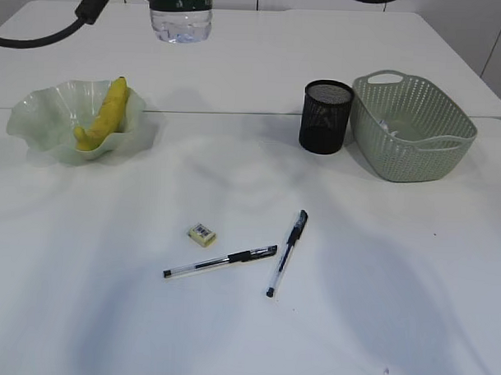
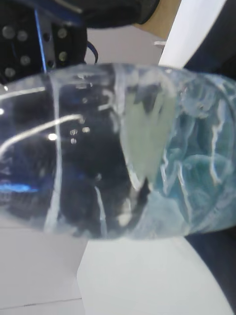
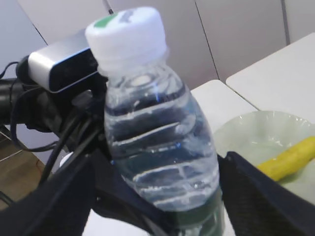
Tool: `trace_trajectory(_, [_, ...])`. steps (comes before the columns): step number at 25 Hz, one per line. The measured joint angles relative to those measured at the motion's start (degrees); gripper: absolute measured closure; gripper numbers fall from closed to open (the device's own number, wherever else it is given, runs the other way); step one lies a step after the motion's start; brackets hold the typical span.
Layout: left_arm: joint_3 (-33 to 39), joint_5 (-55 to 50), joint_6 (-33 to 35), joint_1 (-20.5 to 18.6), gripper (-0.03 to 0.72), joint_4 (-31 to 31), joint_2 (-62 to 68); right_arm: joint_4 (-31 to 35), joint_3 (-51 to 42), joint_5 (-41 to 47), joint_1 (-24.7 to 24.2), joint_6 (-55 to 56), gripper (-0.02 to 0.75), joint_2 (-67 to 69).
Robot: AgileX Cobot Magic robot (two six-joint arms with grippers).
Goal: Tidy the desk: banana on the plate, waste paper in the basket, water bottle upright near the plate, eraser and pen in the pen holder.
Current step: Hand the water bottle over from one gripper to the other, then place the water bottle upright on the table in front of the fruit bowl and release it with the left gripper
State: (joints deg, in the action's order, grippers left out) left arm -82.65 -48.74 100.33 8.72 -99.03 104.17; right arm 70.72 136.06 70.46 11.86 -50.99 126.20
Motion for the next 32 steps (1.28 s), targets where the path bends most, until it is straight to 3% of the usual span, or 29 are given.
trace_trajectory(17, [0.0,3.3,0.0,-2.0,0.309,0.0,0.0,-2.9,0.0,0.4,-6.8,0.9,0.149,0.0])
trace_trajectory(26, [0.0,6.2,0.0,-2.1,0.309,0.0,0.0,-15.0,0.0,0.4,-8.7,0.9,0.150,0.0])
trace_trajectory(32, [0.0,2.5,0.0,-4.7,0.309,2.2,0.0,-19.8,0.0,0.4,-8.7,0.9,0.178,0.0])
